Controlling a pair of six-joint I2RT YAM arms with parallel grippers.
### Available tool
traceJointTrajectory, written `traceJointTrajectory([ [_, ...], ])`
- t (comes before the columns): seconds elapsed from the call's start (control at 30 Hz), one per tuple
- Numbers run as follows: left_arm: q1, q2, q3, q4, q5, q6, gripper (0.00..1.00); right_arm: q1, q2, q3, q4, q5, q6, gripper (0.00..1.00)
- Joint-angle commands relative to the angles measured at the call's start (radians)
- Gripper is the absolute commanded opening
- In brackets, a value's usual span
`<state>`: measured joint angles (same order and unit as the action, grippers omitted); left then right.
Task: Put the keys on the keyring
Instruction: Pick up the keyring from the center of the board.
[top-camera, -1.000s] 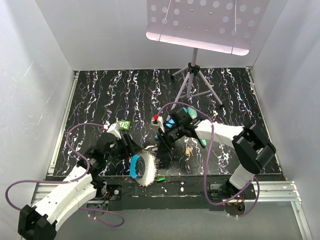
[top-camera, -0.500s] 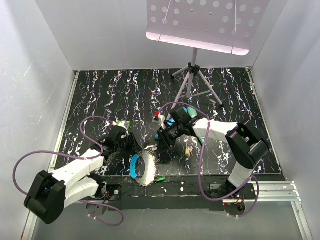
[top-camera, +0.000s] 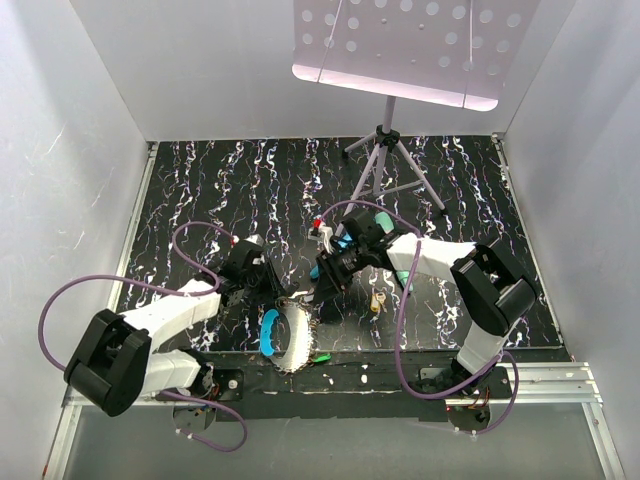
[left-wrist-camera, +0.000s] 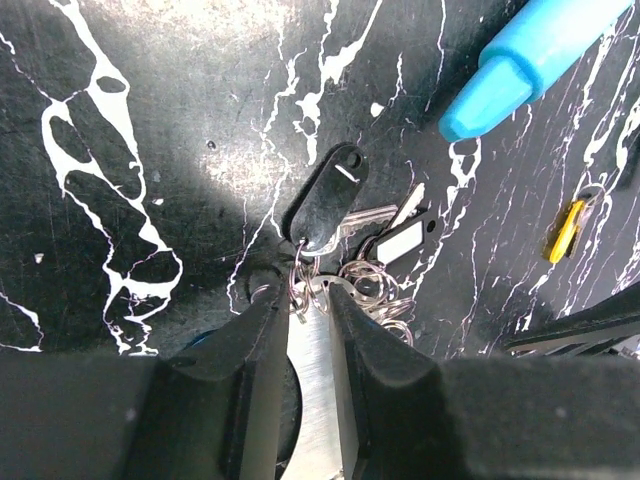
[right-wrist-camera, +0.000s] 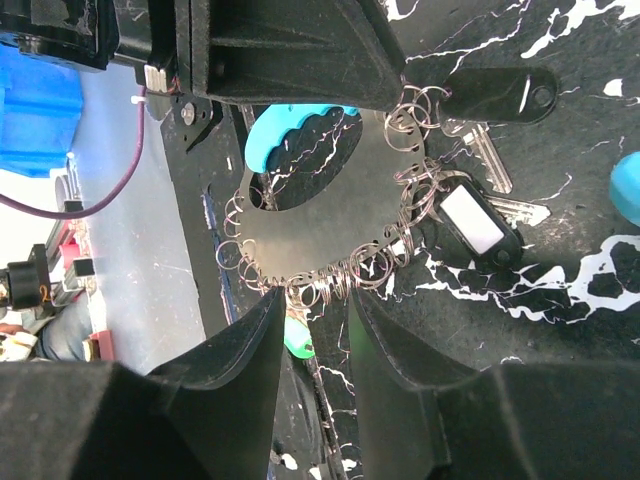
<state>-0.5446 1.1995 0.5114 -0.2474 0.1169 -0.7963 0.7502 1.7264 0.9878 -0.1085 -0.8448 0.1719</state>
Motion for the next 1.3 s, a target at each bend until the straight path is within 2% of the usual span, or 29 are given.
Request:
traceJointTrajectory([
  [0.0,0.006,0.003,0.056,-0.038,0.015,-0.001,0.19,-0.015,0.004,0.041,0.013,-0.033,0.011,0.39],
  [0.2,0.006,0.018,0.065,-0.065,0.055,-0.004,0.18,-0.023,-0.001,0.043,0.015,-0.037,0.014,0.39],
  [0.43,0.006,0.018,0.068,-0.122,0.026,-0.014,0.2,-0.028,-0.004,0.045,0.015,-0.04,0.017,0.39],
  [0.97,0.005,0.075,0.075,-0.086,0.075,-0.03,0.21,-0.034,-0.01,0.046,0.016,-0.043,0.02,0.39],
  [1.03,0.005,0.072,0.073,-0.082,0.073,-0.03,0.18,-0.037,-0.011,0.045,0.016,-0.043,0.02,0.39],
  [1.2,0.005,0.043,0.091,-0.084,0.066,-0.014,0.0,-0.04,-0.013,0.046,0.016,-0.046,0.02,0.39],
  [1.27,0.005,0.031,0.105,-0.085,0.07,0.009,0.0,-0.041,-0.016,0.046,0.016,-0.046,0.02,0.39],
])
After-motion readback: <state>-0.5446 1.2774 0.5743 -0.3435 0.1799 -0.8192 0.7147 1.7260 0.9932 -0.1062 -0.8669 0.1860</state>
